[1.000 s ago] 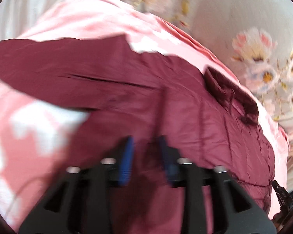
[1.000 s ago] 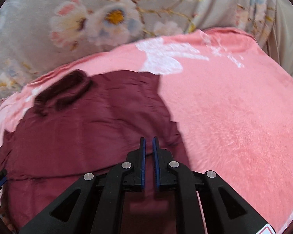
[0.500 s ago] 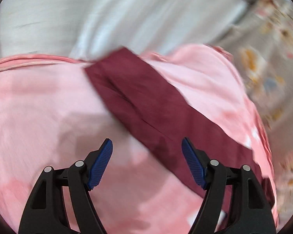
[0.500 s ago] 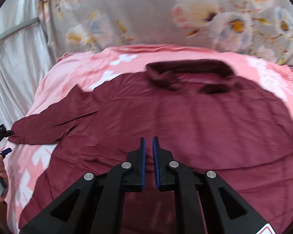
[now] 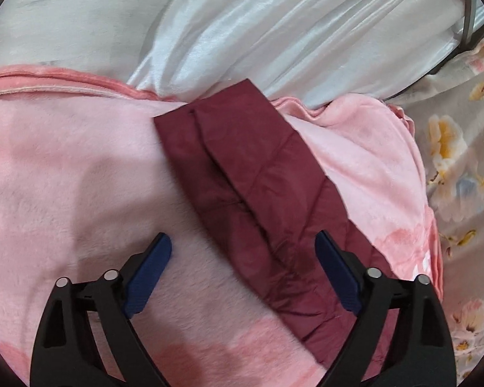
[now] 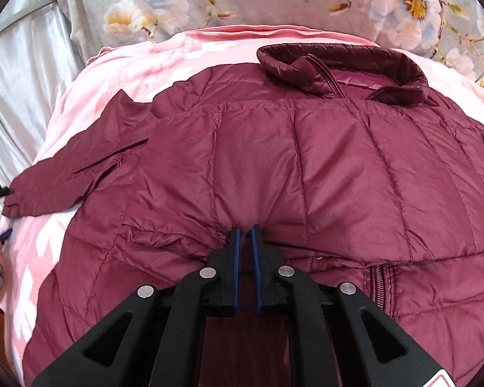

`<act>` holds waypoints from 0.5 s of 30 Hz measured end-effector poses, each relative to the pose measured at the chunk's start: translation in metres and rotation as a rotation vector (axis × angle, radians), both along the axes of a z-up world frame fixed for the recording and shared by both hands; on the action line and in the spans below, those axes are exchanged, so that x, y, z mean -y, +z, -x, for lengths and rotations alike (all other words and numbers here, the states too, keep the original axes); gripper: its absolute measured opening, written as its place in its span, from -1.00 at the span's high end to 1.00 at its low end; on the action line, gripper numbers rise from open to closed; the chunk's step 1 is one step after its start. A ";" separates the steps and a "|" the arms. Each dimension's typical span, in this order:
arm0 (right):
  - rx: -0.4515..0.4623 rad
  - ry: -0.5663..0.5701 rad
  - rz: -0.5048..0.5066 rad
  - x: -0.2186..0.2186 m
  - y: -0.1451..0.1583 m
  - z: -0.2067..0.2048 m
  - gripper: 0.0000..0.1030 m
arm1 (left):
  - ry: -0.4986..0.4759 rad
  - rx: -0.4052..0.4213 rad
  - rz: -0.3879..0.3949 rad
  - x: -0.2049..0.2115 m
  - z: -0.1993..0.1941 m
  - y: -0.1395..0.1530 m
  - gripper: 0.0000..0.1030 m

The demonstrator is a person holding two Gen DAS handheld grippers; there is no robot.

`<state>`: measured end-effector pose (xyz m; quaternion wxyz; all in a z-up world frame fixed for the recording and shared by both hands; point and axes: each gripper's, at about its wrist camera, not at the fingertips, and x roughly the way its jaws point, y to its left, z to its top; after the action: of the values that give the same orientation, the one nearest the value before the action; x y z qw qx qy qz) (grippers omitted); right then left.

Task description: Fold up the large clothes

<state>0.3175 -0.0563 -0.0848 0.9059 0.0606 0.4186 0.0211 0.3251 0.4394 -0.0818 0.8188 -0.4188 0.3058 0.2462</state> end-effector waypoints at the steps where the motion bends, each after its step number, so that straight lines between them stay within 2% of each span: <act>1: 0.001 0.000 0.007 0.000 0.000 0.000 0.81 | -0.018 0.010 0.014 -0.001 -0.002 0.001 -0.06; 2: 0.002 0.000 0.011 -0.001 0.000 0.000 0.81 | -0.049 0.006 0.035 0.000 -0.008 0.001 0.12; 4: 0.006 -0.001 0.006 0.000 0.001 0.000 0.81 | -0.081 0.002 0.038 0.007 -0.018 0.007 0.94; 6: 0.016 -0.003 -0.033 0.006 0.001 0.002 0.81 | -0.092 0.011 -0.022 0.018 -0.020 0.023 0.96; 9: 0.046 -0.027 -0.070 0.015 0.009 0.010 0.80 | -0.143 0.076 -0.123 0.047 -0.021 0.065 0.99; 11: 0.088 -0.025 -0.102 0.019 0.020 0.029 0.79 | -0.211 0.144 -0.191 0.081 -0.022 0.105 0.99; 14: 0.140 0.011 -0.109 0.018 0.037 0.063 0.65 | -0.315 0.245 -0.285 0.136 -0.020 0.159 1.00; 15: 0.160 0.020 -0.098 0.017 0.043 0.077 0.55 | -0.355 0.281 -0.319 0.158 -0.017 0.176 1.00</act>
<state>0.2409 -0.0737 -0.0421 0.9322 0.0987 0.3439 0.0553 0.3421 0.2819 0.0940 0.9391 -0.2548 0.2151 0.0835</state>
